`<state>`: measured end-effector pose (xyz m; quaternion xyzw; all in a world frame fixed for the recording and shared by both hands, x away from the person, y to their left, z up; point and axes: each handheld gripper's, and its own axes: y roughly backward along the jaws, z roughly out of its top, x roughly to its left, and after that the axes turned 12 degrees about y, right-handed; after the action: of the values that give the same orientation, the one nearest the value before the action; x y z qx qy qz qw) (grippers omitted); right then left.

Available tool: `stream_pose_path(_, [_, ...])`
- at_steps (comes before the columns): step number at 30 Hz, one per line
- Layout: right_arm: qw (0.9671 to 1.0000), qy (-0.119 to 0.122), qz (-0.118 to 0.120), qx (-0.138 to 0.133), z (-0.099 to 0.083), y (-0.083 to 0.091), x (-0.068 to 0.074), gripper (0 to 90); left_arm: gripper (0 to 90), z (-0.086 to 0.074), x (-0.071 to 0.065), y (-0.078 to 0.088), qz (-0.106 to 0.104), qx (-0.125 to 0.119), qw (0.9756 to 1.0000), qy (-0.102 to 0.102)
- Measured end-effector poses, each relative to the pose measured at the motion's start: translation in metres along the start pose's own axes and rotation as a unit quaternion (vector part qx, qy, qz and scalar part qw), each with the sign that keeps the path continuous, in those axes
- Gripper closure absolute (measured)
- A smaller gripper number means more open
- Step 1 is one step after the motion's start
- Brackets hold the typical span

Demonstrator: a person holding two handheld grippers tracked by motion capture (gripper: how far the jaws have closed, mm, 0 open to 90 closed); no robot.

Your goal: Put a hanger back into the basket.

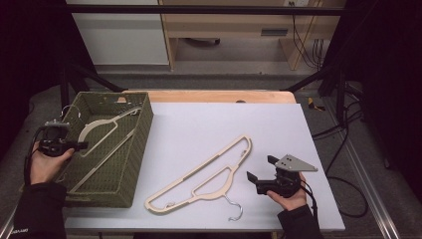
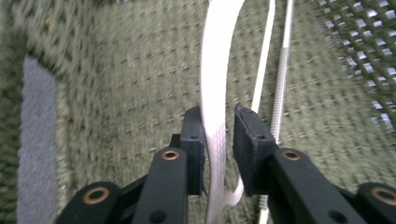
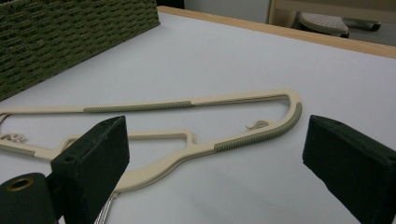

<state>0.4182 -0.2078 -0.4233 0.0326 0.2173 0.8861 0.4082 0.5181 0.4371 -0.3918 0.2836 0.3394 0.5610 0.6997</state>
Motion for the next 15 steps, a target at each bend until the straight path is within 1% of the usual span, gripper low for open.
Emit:
stream_pose_path(1, [1.0000, 0.000, 0.000, 0.000, 0.0000, 0.0000, 0.0000, 7.8, 72.7, -0.0012, 0.0007, -0.0020, 0.002, -0.006, 0.9999, 0.013])
stream_pose_path(2, [1.0000, 0.000, 0.000, 0.001, -0.0001, -0.0002, 0.0001, 7.8, 71.3, -0.0022, 0.0045, -0.0027, 0.007, 0.007, 0.9998, 0.016])
stream_pose_path(3, [1.0000, 0.000, 0.000, 0.001, -0.0001, -0.0002, 0.0001, 7.8, 70.4, -0.0022, 0.0045, -0.0027, 0.007, 0.007, 0.9998, 0.016])
stream_pose_path(4, [1.0000, -0.001, 0.001, 0.001, 0.0000, -0.0003, 0.0004, 7.8, 69.2, -0.0030, 0.0052, -0.0043, 0.010, 0.007, 0.9996, 0.024])
stream_pose_path(6, [1.0000, -0.001, 0.001, 0.001, 0.0000, -0.0004, 0.0005, 7.8, 67.7, -0.0034, 0.0073, -0.0057, 0.019, 0.015, 0.9993, 0.027])
stream_pose_path(8, [1.0000, 0.000, 0.001, 0.001, 0.0000, -0.0005, 0.0007, 7.8, 65.1, -0.0038, 0.0076, -0.0079, 0.024, 0.018, 0.9989, 0.037])
stream_pose_path(11, [1.0000, 0.000, 0.000, 0.001, -0.0001, -0.0008, 0.0008, 7.7, 63.3, -0.0042, 0.0085, -0.0089, 0.027, 0.026, 0.9985, 0.040])
stream_pose_path(15, [1.0000, 0.001, 0.001, 0.001, 0.0000, -0.0008, 0.0009, 7.7, 61.8, -0.0052, 0.0105, -0.0107, 0.032, 0.034, 0.9975, 0.053])
